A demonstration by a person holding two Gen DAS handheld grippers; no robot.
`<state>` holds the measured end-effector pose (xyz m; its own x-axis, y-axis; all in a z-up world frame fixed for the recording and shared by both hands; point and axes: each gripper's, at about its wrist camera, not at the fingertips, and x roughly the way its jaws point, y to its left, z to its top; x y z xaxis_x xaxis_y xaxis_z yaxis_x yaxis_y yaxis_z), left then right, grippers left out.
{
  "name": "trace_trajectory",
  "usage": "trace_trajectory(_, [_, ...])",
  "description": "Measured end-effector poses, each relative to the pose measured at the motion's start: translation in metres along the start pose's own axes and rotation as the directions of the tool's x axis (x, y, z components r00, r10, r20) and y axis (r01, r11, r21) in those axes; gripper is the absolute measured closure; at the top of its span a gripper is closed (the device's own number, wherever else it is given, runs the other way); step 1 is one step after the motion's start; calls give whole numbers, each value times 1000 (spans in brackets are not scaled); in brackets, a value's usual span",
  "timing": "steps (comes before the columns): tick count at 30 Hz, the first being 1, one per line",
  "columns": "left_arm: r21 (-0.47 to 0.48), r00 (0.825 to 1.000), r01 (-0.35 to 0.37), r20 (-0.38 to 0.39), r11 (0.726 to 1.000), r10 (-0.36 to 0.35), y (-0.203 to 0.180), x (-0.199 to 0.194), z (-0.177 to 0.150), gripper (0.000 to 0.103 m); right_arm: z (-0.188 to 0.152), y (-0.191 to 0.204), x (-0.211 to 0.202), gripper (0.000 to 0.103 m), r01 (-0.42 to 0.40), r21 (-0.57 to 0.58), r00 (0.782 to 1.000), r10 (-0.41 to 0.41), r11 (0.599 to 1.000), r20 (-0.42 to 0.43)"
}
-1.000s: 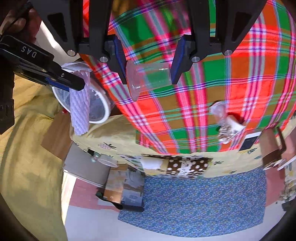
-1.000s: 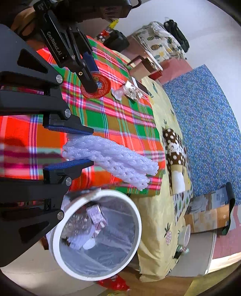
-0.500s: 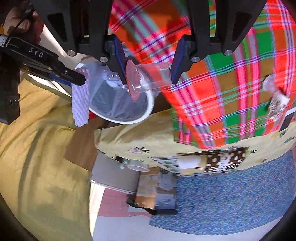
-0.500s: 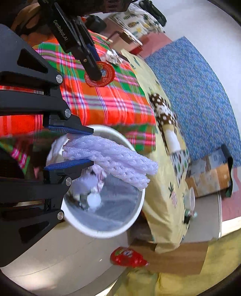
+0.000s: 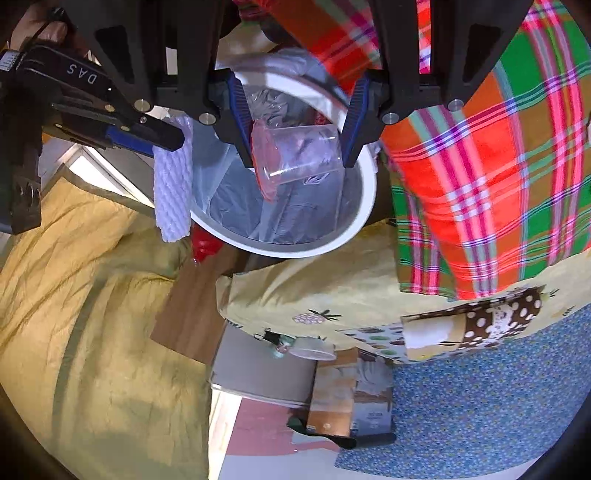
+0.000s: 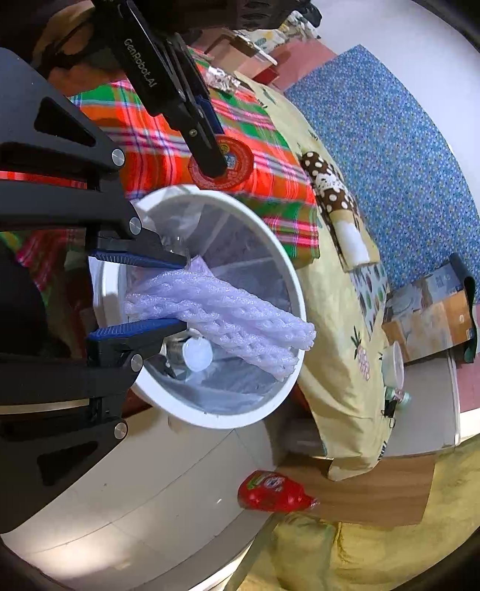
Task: Collect trash
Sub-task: 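Open the left tool to drop the clear cup while the right tool drops the foam net, then move both tools back over the plaid cloth toward the remaining cups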
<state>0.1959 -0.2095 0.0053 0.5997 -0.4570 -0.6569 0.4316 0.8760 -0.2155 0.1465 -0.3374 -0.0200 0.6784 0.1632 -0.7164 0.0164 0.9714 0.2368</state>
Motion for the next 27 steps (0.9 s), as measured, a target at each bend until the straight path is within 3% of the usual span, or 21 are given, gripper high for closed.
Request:
trace_trajectory(10, [-1, 998, 15, -53, 1000, -16, -1, 34, 3, 57, 0, -7, 9, 70, 10, -11, 999, -10, 1000, -38])
trace_trajectory(14, [-5, 998, 13, -60, 1000, -13, 0, 37, 3, 57, 1, -9, 8, 62, 27, -5, 999, -27, 1000, -31])
trace_trajectory(17, [-21, 998, 16, -54, 1000, -17, 3, 36, 4, 54, 0, -11, 7, 58, 27, 7, 999, -27, 1000, -27])
trace_trajectory(27, [-50, 999, 25, -27, 998, -26, 13, 11, 2, 53, 0, -1, -2, 57, 8, -3, 1000, -8, 1000, -2])
